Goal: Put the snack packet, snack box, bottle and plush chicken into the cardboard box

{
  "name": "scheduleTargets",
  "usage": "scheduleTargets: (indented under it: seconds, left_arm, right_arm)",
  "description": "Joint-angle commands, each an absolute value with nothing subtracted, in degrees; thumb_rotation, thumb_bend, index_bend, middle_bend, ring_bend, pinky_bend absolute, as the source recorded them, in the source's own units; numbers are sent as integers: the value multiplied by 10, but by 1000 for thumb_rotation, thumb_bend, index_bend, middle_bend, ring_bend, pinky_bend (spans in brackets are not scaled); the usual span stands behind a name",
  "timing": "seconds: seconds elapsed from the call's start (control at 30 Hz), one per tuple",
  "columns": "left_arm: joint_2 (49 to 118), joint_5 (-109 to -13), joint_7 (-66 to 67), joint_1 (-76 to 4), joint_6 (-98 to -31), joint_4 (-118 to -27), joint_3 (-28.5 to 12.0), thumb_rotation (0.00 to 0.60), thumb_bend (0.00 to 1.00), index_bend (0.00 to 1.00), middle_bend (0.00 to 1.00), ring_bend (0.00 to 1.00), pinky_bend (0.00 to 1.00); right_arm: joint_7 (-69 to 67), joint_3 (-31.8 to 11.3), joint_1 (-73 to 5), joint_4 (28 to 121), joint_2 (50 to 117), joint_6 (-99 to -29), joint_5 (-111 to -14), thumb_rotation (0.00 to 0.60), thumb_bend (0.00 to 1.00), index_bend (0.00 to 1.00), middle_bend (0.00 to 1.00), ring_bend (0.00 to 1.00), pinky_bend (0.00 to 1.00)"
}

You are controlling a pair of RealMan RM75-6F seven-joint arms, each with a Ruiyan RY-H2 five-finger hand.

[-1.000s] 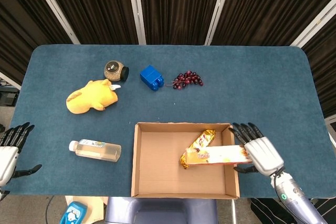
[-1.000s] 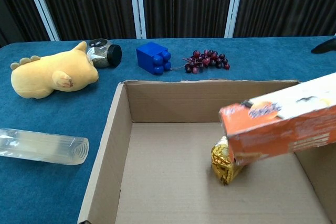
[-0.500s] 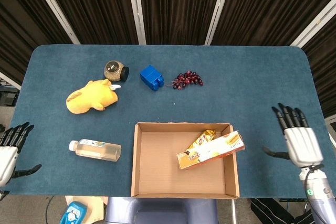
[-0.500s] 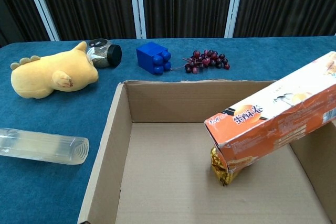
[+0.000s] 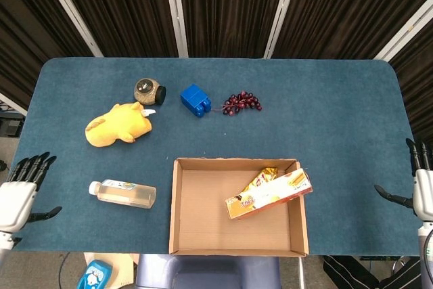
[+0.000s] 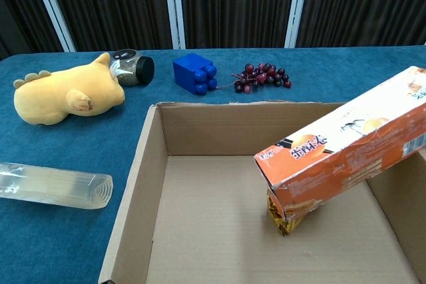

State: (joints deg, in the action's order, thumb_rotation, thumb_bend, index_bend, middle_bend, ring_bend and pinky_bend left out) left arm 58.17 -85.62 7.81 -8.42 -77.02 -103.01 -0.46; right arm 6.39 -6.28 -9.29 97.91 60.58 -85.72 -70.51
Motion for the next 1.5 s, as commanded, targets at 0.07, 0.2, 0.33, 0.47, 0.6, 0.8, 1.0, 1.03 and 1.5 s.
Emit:
scheduleTargets:
  seconds: [0.07, 0.2, 0.33, 0.47, 0.6, 0.8, 1.0, 1.03, 1.5]
  left_arm:
    - [597, -807, 149, -148, -676, -1058, -30, 600, 55, 106, 13, 53, 109]
    - [610, -749, 203, -196, -597, -1067, -40, 600, 56, 109, 15, 53, 108]
    - [634, -710, 261, -228, -558, -1064, -40, 600, 56, 109, 3, 53, 105]
    - [659, -677, 310, -246, -542, -1058, -32, 600, 56, 118, 0, 52, 103]
    - [689, -653, 344, -258, -539, -1044, -26, 600, 56, 128, 2, 53, 106]
    - [748, -612, 380, -279, -534, -1015, -24, 600, 60, 153, 22, 60, 124]
    - [797, -584, 405, -293, -540, -985, -18, 600, 153, 273, 138, 149, 221]
    - [805, -580, 407, -294, -541, -980, -17, 600, 258, 359, 222, 218, 284]
    - [825, -730, 290, -276, -669, -955, -53, 600, 653, 757, 580, 527, 516]
  right_arm:
    - [56, -60, -91, 966, 614, -854, -721, 600, 73, 0, 0, 0, 0]
    - [47, -62, -89, 963, 616, -851, -724, 600, 73, 0, 0, 0, 0]
    - [43, -64, -88, 960, 616, -848, -725, 600, 73, 0, 0, 0, 0]
    - [37, -67, -86, 957, 616, -842, -722, 600, 74, 0, 0, 0, 0]
    - [31, -69, -85, 954, 615, -840, -723, 600, 73, 0, 0, 0, 0]
    - [28, -74, -85, 951, 617, -845, -734, 600, 74, 0, 0, 0, 0]
    - [22, -76, -84, 949, 617, -841, -738, 600, 73, 0, 0, 0, 0]
    - [21, -76, -83, 950, 617, -842, -739, 600, 73, 0, 0, 0, 0]
    - [12, -82, -77, 946, 617, -843, -744, 600, 74, 1, 0, 0, 0]
